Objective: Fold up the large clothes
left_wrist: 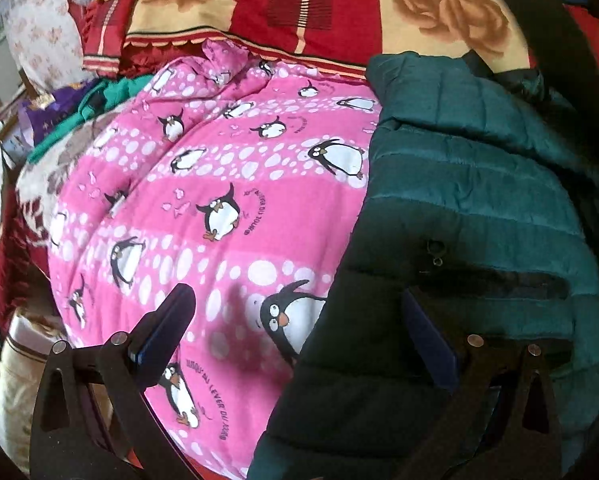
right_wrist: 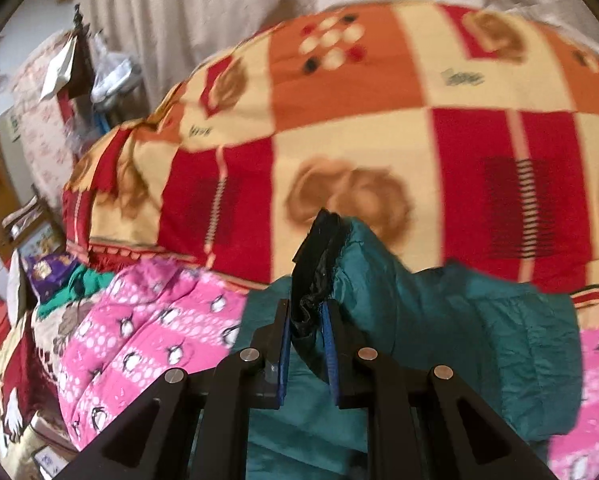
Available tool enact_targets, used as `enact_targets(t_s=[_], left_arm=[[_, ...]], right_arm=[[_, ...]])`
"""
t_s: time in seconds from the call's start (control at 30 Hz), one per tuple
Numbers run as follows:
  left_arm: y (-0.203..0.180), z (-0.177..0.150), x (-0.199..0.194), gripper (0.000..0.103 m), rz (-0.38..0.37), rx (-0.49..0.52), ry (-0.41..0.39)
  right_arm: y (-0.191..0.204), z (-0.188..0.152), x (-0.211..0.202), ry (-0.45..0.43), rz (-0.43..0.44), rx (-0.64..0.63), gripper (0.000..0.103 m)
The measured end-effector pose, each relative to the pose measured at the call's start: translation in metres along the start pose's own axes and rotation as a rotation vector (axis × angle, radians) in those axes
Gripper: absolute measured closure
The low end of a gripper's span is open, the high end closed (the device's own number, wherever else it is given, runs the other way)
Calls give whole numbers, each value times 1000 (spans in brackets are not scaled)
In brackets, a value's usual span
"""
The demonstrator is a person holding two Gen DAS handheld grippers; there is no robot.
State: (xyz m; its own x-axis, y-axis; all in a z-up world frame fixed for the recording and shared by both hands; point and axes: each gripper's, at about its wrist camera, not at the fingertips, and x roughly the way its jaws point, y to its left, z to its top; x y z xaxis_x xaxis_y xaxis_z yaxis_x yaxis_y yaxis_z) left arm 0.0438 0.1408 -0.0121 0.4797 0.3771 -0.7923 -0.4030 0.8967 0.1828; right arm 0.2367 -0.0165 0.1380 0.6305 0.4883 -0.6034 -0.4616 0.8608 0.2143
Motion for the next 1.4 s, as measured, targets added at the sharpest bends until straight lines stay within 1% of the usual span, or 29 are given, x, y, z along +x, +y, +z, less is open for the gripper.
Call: enact_targets(t_s=[0.1, 0.2, 0.23, 0.27, 0.37, 0.4, 0.43, 0.5, 0.57, 0.67, 0.7, 0.73, 0.77, 0.83, 0.9, 0.93, 1.0, 1.03, 1.07, 1.1, 1.13, 1.17, 1.2, 1.23, 1.27, 1.3, 1.33, 1.37, 1.4], left_arm=[[0, 0, 4, 1, -9, 10, 14], [4, 0, 10, 1, -36, -1, 32], [4, 0, 11, 1, -42, -5, 36], [5, 0, 11, 1, -46, -8, 38], [4, 0, 13, 1, -48, -7, 42], [3, 1, 13, 1, -46, -5, 43], [3, 1, 14, 1, -44, -4, 44], [2, 1, 14, 1, -42, -2, 47], [3, 1, 14, 1, -43, -3, 50], [4, 1, 15, 1, -54, -6, 60], [4, 1, 15, 1, -66, -7, 64], [4, 2, 16, 1, -76, -8, 70], [4, 2, 16, 1, -82, -8, 74], [2, 5, 12, 1, -104, -1, 64], [-2, 16, -2, 1, -136, -3, 4], [-6, 25, -8, 1, -162, -6, -28], [-19, 49, -15, 1, -210, 1, -59], [-29, 65, -17, 1, -222, 9, -72], [-41, 84, -18, 1, -240, 17, -96], [-50, 97, -20, 1, -250, 27, -122], [-64, 116, -23, 1, -248, 48, -171], [-74, 130, -24, 1, -255, 63, -202], [-82, 142, -24, 1, -283, 71, -221], [-91, 157, -22, 1, -334, 69, -231], [-102, 172, -15, 6, -383, 58, -236], [-108, 179, -10, 9, -397, 54, -230], [-121, 191, 5, 18, -414, 49, -194], [-128, 197, 15, 29, -417, 46, -166], [-135, 202, 28, 33, -408, 39, -135]], right_arm=[[20, -10, 38, 49, 41, -13, 88], [35, -25, 72, 96, 61, -39, 88], [37, -29, 78, 101, 71, -36, 88], [38, -34, 88, 110, 98, -26, 88], [32, -47, 105, 163, 156, 13, 87], [29, -52, 108, 192, 191, 26, 85], [26, -55, 109, 215, 207, 39, 82], [20, -60, 104, 247, 232, 64, 58], [15, -60, 90, 232, 240, 63, 57], [-2, -59, 59, 202, 236, 57, 57], [-13, -60, 40, 169, 225, 48, 57], [-20, -60, 30, 149, 192, 39, 57], [-31, -63, 15, 118, 132, 28, 57], [-61, -75, -20, 42, -19, 0, 57], [-92, -91, -51, -42, -126, 11, 57], [-113, -102, -68, -100, -186, 37, 57], [-151, -122, -89, -163, -257, 118, 57], [-171, -129, -94, -164, -295, 178, 57], [-194, -131, -95, -129, -330, 271, 57], [-209, -130, -95, -110, -333, 315, 57], [-217, -127, -93, -98, -341, 317, 57], [-221, -123, -89, -85, -349, 298, 57], [-222, -121, -85, -75, -347, 276, 57], [-222, -118, -80, -63, -336, 260, 57], [-224, -118, -79, -56, -328, 250, 57], [-221, -112, -72, -51, -316, 229, 57], [-222, -109, -69, -51, -311, 218, 57], [-221, -106, -64, -50, -308, 204, 57], [-218, -102, -55, -43, -299, 188, 58]])
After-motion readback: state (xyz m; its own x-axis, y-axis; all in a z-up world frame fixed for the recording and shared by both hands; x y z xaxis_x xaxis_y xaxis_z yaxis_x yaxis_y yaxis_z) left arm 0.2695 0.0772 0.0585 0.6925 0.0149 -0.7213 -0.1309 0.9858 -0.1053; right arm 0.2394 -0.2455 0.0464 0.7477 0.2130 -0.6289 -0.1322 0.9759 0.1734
